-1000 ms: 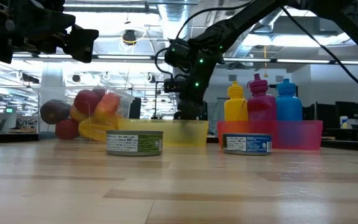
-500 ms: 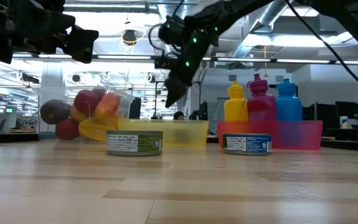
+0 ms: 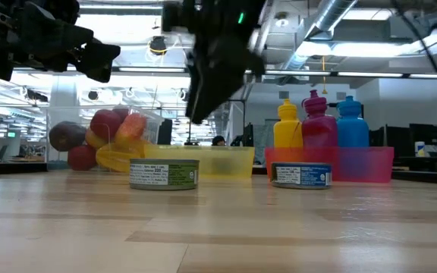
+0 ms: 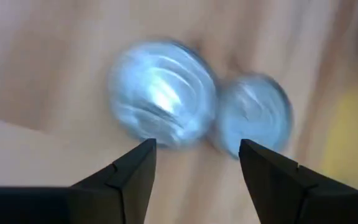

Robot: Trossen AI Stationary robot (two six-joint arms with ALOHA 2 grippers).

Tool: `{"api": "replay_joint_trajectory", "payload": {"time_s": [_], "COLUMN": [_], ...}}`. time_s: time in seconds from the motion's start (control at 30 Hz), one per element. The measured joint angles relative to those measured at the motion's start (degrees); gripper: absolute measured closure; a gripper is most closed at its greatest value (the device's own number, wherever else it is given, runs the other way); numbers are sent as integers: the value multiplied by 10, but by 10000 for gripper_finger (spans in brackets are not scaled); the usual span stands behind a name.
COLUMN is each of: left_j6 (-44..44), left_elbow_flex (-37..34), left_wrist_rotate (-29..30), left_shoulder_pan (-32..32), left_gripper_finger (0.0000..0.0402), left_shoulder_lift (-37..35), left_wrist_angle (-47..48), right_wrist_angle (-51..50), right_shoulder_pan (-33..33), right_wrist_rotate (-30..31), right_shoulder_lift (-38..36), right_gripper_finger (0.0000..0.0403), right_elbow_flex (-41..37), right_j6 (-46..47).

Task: Pick & Place Food Item
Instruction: Put the green tuna can into the yellow bin

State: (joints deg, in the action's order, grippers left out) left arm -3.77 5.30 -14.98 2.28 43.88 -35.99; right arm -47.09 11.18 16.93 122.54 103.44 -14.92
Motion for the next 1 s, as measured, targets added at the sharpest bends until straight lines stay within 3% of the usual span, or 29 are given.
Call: {"api": "replay_joint_trajectory", "payload": {"time_s": [0.1,0.23,0.37,0.47,0.73,1.0], "left_j6": [0,1,14,14,-3,-4], "left_elbow_flex": [0,0,-1,-1,-1,-4], "left_wrist_rotate": [0,0,0,0,2,5], "left_shoulder_pan": [0,0,0,0,0,0], "left_gripper_finger": [192,192,192,192,192,192], "left_shoulder_lift": [0,0,0,0,0,5], "left_wrist_angle": [0,2,6,3,-14,-13], "right_wrist_angle": [44,30,-39,-75,78,94], "right_shoulder_pan": [57,105,118,118,108,92], "right_wrist_rotate": [1,35,85,87,59,85], "right_shoulder_lift": [7,18,14,16,61,102], "right_gripper_finger": [192,206,212,209,160,162], "right_elbow_flex": [4,0,2,1,6,6], "right_j6": [7,44,158,203,106,61]}}
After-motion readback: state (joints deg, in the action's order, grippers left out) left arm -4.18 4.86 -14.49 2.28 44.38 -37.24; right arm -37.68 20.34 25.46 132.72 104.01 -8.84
